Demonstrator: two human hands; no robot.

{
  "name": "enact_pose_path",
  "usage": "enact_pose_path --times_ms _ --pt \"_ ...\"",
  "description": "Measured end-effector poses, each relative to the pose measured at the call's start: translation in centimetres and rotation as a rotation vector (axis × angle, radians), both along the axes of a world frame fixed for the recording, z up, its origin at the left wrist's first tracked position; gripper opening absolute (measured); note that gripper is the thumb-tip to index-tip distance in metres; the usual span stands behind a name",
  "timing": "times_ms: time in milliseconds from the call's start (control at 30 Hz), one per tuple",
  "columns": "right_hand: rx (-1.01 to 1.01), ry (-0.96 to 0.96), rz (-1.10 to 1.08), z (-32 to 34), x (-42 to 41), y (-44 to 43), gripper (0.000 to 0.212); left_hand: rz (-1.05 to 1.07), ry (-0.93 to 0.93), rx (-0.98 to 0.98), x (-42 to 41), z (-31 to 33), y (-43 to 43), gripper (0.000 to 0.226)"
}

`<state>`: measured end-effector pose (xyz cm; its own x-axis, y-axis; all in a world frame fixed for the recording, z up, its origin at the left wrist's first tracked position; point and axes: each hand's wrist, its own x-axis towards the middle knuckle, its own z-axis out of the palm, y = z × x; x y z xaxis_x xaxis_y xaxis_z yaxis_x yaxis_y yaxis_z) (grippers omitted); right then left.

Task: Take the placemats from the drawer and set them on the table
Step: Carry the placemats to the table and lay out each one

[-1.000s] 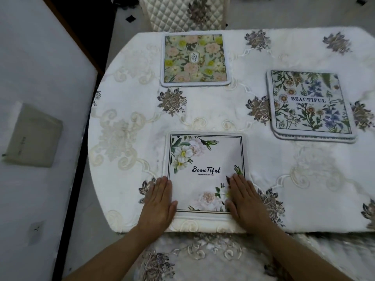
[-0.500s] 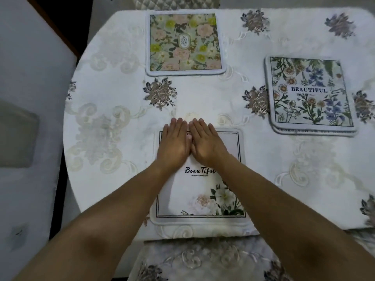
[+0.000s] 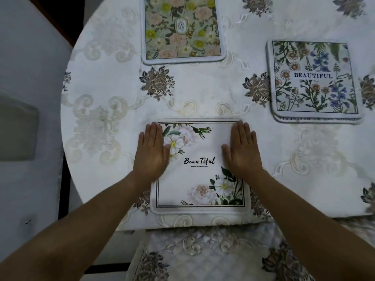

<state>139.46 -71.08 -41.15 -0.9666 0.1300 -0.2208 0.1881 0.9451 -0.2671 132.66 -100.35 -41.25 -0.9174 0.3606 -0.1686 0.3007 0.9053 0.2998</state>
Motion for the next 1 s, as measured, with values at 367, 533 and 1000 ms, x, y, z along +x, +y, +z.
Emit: enact_pose_path --times_ms 367,533,1000 --pt "0.045 -0.138 0.091 1.3 12.3 -1.7 0.072 0.037 -0.075 -0.132 12.9 2.1 -1.2 0.063" --pt "0.014 -0.215 0.167 3.8 12.0 -0.5 0.074 0.042 -0.178 -0.253 12.4 3.5 -0.3 0.076" --pt "-0.032 -0.242 0.023 11.2 14.1 10.0 0.036 0.126 -0.035 0.015 13.0 12.7 9.0 0.063"
